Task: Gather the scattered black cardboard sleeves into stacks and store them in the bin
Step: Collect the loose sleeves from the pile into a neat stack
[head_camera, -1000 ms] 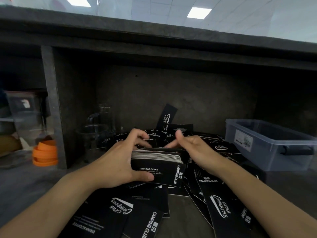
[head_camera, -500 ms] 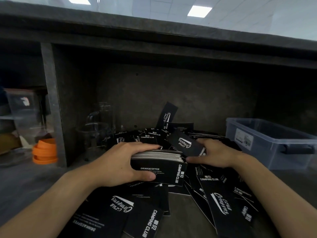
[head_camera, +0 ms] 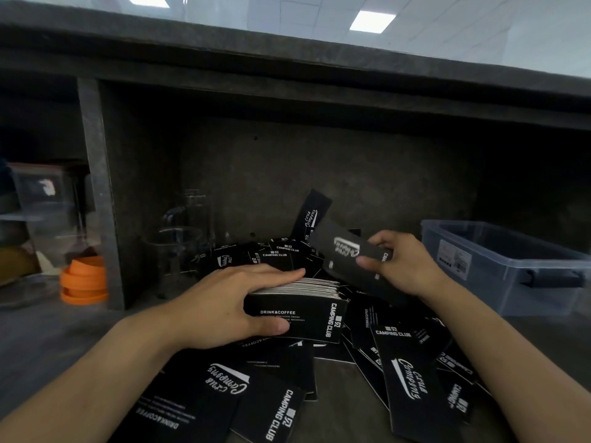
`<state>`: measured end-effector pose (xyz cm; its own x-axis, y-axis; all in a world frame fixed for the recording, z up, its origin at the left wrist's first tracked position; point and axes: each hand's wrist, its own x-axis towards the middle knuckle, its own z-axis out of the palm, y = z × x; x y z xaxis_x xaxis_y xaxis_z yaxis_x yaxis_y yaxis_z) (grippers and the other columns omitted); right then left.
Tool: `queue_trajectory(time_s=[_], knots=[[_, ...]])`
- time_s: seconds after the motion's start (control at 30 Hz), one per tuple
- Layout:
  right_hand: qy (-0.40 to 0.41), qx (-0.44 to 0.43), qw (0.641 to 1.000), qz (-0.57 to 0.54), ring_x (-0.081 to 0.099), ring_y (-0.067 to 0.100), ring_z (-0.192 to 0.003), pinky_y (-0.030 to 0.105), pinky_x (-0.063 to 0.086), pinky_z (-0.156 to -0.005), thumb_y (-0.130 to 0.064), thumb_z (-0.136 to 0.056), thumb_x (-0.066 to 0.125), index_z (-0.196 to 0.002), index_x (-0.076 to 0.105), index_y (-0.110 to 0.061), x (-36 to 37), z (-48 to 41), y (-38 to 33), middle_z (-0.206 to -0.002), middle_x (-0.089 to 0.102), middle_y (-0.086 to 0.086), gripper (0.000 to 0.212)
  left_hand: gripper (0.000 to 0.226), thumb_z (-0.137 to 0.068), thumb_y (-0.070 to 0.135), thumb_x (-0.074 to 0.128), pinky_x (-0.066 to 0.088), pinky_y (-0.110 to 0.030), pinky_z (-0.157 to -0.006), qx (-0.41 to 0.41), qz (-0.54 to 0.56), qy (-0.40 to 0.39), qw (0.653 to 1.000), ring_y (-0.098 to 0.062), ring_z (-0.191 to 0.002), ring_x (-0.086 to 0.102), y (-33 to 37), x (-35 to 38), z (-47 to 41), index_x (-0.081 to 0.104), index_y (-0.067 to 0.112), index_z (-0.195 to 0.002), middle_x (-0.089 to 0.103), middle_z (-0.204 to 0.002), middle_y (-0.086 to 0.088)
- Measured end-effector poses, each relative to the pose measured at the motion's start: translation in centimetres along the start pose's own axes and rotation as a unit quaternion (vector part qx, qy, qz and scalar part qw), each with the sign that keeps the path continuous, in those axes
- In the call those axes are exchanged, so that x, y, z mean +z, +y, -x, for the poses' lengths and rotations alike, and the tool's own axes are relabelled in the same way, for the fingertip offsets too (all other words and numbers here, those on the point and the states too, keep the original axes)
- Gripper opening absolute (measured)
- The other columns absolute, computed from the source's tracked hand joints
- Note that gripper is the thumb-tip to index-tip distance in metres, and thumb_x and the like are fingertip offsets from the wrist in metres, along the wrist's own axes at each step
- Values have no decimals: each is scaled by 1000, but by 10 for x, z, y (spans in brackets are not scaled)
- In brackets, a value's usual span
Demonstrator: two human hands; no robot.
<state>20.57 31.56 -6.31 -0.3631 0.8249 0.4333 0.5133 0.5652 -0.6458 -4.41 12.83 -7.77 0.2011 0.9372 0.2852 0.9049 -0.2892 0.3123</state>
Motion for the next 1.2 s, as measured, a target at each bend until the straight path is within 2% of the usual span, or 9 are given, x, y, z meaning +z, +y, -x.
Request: queue_trajectory(time_s=[0.1,0.2,0.4,0.53,0.63,0.8,0.9,1.03,1.2], knots=[[46,24,956,-290,73,14,-82,22,58,-69,-15,-94,72,-104,72,-16,0,6,-14,-95,78,2,10,80,-83,66,68,39,-24,-112,-5,-5,7,1000,15,-127,46,-1,0,1,25,61,-150,47,-140,37],[6,44,909,-415,76,17,-88,27,62,-74,-14,-97,66,-110,75,-13,-2,10,-23,-100,80,4,16,73,-81,62,74,48,-27,-104,-19,7,14,1000,12,-116,56,-1,-1,1,39,53,-144,58,-131,31],[-49,62,904,-421,75,24,-103,28,61,-79,-11,-97,65,-122,67,-8,14,11,-21,-109,79,6,25,62,-80,60,76,31,-4,-97,-14,2,28,1000,17,-125,41,-2,1,1,49,48,-135,32,-144,39],[-37,-27,935,-351,75,22,-104,34,59,-89,-9,-97,66,-119,70,-9,20,14,-23,-110,78,6,22,74,-78,59,77,34,-6,-99,-36,17,30,999,18,-124,39,3,-1,2,39,49,-141,29,-143,42],[-38,-132,964,-226,72,15,-92,30,58,-85,-11,-98,65,-107,73,-8,19,13,-22,-98,77,7,12,103,-73,57,83,34,-18,-112,-65,41,36,996,18,-127,36,7,-2,3,16,50,-151,25,-140,43],[-195,-179,964,-4,71,9,-93,40,57,-90,-34,-101,60,-102,75,-27,31,19,-16,-97,76,-6,17,152,-57,52,94,15,-24,-121,-115,81,63,988,1,-151,14,12,-3,3,-29,55,-148,-2,-167,21],[-215,-140,962,-93,71,7,-102,33,52,-97,-40,-105,46,-104,78,-20,27,22,-20,-101,78,-3,38,152,-56,54,93,21,-26,-122,-113,79,59,989,1,-147,24,7,-3,2,-25,52,-151,10,-162,28],[-174,-22,960,-219,70,11,-111,35,45,-107,-62,-102,19,-112,77,-23,38,25,-31,-110,77,-3,70,116,-67,64,83,31,-16,-109,-91,31,24,995,6,-135,35,4,-1,2,11,48,-157,25,-142,40],[-198,96,859,-463,71,21,-114,37,54,-94,-63,-102,21,-128,64,-9,57,31,-52,-123,73,10,74,111,-68,70,79,29,-24,-118,-83,21,19,996,4,-139,31,0,0,0,18,46,-158,18,-150,36]])
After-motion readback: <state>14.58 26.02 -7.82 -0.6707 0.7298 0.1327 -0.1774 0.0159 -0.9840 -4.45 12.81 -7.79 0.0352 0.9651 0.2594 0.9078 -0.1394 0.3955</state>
